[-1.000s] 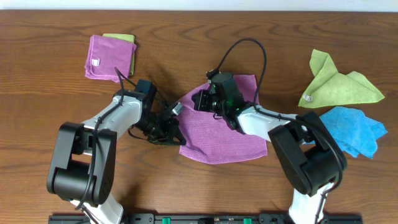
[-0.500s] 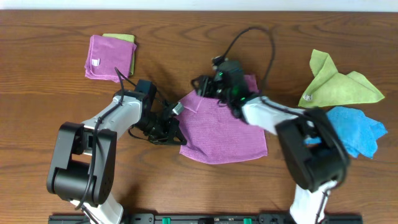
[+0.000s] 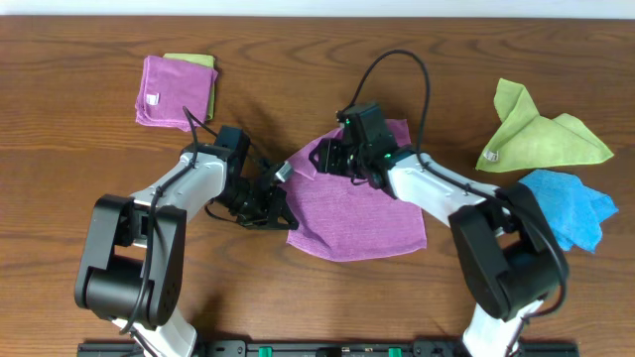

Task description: Fold the cloth

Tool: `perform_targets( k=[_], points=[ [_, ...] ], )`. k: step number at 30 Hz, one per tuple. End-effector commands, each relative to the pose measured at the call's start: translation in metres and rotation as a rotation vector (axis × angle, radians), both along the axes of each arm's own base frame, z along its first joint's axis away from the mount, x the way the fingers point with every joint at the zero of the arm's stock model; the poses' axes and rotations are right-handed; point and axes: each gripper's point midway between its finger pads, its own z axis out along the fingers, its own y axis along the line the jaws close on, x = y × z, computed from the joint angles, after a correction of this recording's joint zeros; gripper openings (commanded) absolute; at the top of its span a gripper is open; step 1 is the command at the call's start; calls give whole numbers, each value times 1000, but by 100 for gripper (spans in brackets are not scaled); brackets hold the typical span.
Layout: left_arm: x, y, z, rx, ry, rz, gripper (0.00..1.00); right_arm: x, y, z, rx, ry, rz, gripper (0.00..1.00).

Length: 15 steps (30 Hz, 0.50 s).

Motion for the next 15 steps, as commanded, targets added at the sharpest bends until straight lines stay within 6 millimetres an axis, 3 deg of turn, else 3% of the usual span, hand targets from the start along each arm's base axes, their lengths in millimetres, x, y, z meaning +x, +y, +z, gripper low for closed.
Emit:
perform_targets(
  k=[1,4,15],
  points=[
    [-1,0,0,-10,-3,-9,6,-4,2,-17,-16,23,20,49],
    [-1,0,0,-10,-2,-9,6,-5,3,-29,-16,46,12,47],
    [-1,-2,2,-28,0,-6,6,10,12,-18,20,-37,9,45]
  ],
)
